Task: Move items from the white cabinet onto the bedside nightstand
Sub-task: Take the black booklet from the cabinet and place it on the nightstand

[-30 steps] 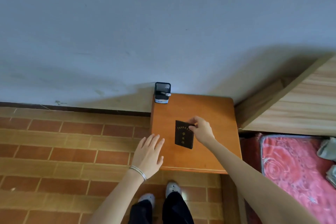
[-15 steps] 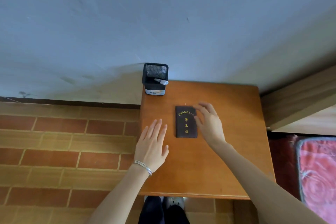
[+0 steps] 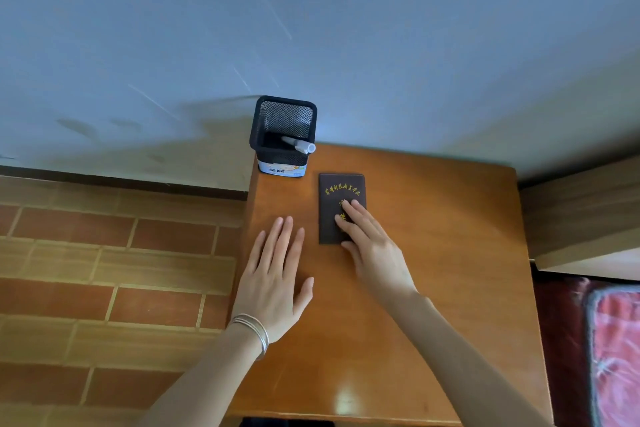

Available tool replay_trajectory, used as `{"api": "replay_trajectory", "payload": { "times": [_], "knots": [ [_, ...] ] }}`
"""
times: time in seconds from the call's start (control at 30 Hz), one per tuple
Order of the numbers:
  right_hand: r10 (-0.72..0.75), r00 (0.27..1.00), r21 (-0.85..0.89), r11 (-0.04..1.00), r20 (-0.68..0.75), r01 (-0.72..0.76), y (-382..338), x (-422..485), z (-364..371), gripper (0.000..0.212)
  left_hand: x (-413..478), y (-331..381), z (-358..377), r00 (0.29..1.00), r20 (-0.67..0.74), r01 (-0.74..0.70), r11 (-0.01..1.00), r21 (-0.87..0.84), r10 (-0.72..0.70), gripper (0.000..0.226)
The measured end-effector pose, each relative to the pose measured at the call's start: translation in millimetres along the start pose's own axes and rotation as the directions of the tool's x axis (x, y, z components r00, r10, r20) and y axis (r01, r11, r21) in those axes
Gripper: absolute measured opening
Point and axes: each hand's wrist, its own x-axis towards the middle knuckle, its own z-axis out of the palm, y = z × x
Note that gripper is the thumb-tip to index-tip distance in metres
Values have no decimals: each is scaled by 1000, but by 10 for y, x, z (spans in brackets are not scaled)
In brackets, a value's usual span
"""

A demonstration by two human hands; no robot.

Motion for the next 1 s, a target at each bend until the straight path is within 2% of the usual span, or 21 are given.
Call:
{"api": "replay_trajectory", "payload": {
  "times": [0.37,1.0],
  "knots": [
    [26,999,29,999,-47,-25,-27,504,118,41,8,-4,-18,1000,-12,-6,1000,-11,6,69],
    [46,999,-5,999,-23,-46,-86,643,113,39,6,-11,-15,1000,-5,4,999,-43,-5,69]
  ]
}}
